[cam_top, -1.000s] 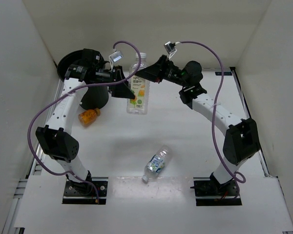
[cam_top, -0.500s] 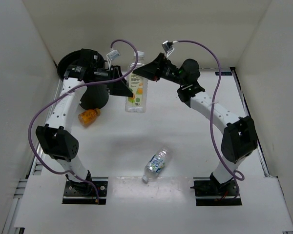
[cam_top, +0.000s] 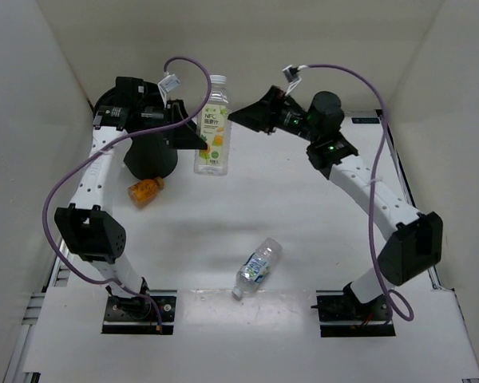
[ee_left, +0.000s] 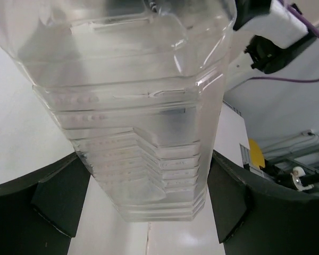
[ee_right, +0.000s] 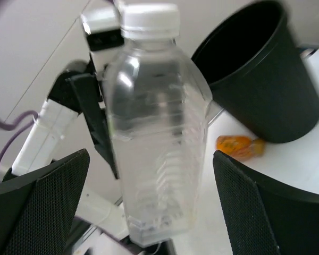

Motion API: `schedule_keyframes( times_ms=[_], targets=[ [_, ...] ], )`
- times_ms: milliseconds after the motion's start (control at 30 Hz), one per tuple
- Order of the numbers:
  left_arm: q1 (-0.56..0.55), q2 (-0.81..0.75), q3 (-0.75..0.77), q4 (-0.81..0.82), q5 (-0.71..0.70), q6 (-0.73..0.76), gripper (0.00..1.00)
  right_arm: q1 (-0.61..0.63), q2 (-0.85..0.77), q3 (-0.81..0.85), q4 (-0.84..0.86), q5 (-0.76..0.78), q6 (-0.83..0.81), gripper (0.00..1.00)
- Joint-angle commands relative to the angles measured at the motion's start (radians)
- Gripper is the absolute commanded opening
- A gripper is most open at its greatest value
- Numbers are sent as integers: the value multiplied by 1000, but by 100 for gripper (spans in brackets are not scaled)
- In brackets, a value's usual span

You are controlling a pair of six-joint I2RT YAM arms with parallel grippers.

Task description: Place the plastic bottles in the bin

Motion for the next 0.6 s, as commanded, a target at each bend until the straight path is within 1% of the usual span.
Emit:
schedule_keyframes(
  times_ms=[0, 33, 100, 133, 167, 200, 233, 267, 300, 367, 400, 433, 467, 500, 533, 567],
  targets=[
    [45, -34, 23, 23, -5, 0, 10, -42, -128, 28, -40, 77, -102, 100],
    [66, -34, 41, 23, -25, 0, 10, -42, -153, 29, -40, 89, -125, 100],
    [86, -23, 63, 23, -55, 0, 10, -51, -208, 56, -123, 136, -188, 100],
    [105, -11, 101, 23, -70, 0, 10, -51, -221, 76, -172, 152, -264, 100],
    [105, 1, 127, 23, -79, -10, 10, -51, -230, 99, -227, 164, -301, 100],
    [121, 2, 159, 23, -116, -10, 10, -51, -250, 126, -317, 178, -332, 100],
    [141, 14, 194, 23, -149, -10, 10, -51, -264, 127, -342, 208, -373, 100],
    [152, 14, 274, 23, -200, -1, 10, -60, -281, 113, -356, 219, -388, 100],
    [161, 14, 309, 35, -348, 11, 10, -60, -319, 73, -365, 229, -398, 100],
    [171, -14, 351, 75, -534, 34, 10, -60, -372, 33, -388, 262, -420, 100],
    [171, -29, 339, 139, -634, 34, 10, -60, -388, 0, -410, 272, -420, 100],
    [180, -43, 325, 170, -823, 52, 10, -60, -402, -16, -425, 282, -434, 100],
    [180, -52, 304, 195, -920, 75, 10, -60, -422, -30, -442, 298, -444, 100],
    [180, -52, 304, 213, -1013, 91, 10, -60, -422, -39, -503, 346, -444, 100],
    [180, -38, 304, 223, -1174, 112, 10, -60, -422, -39, -549, 385, -457, 100],
    [180, -22, 313, 223, -1247, 153, 10, -60, -422, -39, -604, 429, -457, 100]
  ],
)
